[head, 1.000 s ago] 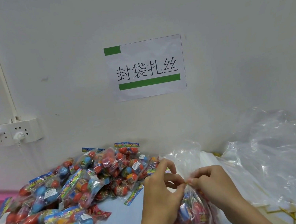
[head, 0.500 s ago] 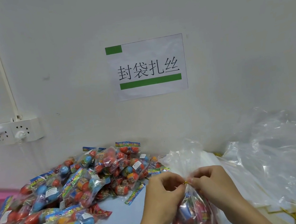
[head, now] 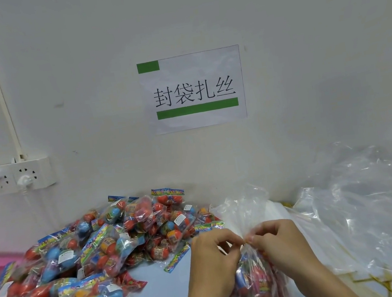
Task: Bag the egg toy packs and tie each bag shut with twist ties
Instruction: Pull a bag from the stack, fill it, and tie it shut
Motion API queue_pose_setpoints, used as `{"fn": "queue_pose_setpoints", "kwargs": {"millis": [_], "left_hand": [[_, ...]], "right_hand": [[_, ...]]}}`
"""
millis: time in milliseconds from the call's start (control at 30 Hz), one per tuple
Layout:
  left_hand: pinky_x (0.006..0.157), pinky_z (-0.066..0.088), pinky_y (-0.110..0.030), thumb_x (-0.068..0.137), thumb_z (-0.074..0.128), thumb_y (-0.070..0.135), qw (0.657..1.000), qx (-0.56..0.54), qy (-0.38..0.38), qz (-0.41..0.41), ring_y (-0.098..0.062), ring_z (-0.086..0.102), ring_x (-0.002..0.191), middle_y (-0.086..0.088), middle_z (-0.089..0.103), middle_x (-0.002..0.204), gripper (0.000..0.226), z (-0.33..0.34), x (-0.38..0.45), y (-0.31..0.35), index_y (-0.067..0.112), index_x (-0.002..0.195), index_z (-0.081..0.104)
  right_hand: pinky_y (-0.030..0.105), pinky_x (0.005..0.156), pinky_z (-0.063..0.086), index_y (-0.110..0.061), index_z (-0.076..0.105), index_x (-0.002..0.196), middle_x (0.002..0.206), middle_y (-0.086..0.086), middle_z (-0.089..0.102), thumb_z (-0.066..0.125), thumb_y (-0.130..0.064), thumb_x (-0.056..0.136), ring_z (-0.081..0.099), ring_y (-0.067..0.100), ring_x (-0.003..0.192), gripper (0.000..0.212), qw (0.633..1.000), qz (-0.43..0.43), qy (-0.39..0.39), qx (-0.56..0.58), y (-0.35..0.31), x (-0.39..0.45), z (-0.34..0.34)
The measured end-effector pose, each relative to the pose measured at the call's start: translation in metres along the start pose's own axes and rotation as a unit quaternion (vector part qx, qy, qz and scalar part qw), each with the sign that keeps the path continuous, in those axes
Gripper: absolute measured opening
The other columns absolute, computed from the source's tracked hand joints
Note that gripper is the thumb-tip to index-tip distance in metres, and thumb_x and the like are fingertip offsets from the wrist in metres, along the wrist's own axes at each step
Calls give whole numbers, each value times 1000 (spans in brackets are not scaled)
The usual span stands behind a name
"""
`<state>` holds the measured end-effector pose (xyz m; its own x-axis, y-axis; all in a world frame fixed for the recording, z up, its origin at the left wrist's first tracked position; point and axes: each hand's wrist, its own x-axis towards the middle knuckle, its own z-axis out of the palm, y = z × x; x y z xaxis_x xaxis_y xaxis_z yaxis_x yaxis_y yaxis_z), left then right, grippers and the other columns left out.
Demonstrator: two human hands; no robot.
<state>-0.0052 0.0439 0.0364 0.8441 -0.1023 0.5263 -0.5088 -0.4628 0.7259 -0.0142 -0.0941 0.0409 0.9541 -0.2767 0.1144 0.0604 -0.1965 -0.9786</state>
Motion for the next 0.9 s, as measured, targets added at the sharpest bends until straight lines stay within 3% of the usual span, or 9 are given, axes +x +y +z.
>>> {"fn": "queue_pose_setpoints", "kwargs": {"millis": [133, 267, 433, 533, 633, 900], "left_hand": [[63, 51, -20, 82, 70, 3, 1000, 2, -2, -12, -5, 61, 67, 16, 70, 69, 26, 0, -1, 0, 26, 71, 77], [66, 51, -20, 86, 67, 7, 986, -116, -11, -118, -4, 63, 68, 5, 71, 73, 14, 2, 0, 3, 18, 80, 73], [55, 43, -16, 91, 65, 12, 968, -181, -31, -174, -7, 52, 58, 0, 62, 62, 20, 3, 2, 4, 2, 76, 74], [54, 43, -16, 90, 68, 12, 960, -199, -42, -193, -6, 53, 56, 1, 63, 62, 18, 1, 4, 3, 2, 77, 75], [57, 46, -18, 87, 73, 13, 957, -212, -55, -191, -4, 57, 58, 4, 67, 62, 13, -1, 4, 1, 8, 76, 77], [61, 48, -18, 83, 75, 7, 979, -158, -50, -120, -2, 60, 62, 6, 69, 63, 17, -8, 3, 1, 18, 70, 76]], "right_hand": [[27, 61, 43, -14, 77, 64, 57, -6, 68, 74, -4, 82, 59, 13, 60, 20, 1000, -1, 2, 3, 0, 0, 0], [28, 64, 45, -12, 77, 67, 60, -4, 69, 75, -6, 82, 60, 13, 60, 17, 1000, -11, 7, 4, 0, 1, 0], [22, 58, 42, -14, 76, 64, 56, -7, 68, 76, -8, 83, 56, 3, 51, 20, 999, -31, -2, -14, 1, 1, 0], [21, 60, 43, -21, 76, 63, 59, -7, 70, 76, -8, 83, 59, 3, 54, 24, 999, -44, -5, -23, 1, 1, 0], [21, 60, 44, -28, 76, 63, 60, -8, 70, 75, -8, 83, 60, 2, 54, 29, 998, -55, -7, -33, 0, 0, 1], [22, 61, 44, -17, 75, 65, 59, -9, 69, 75, -8, 85, 61, 5, 57, 22, 997, -51, -3, -50, 1, 2, 0]]}}
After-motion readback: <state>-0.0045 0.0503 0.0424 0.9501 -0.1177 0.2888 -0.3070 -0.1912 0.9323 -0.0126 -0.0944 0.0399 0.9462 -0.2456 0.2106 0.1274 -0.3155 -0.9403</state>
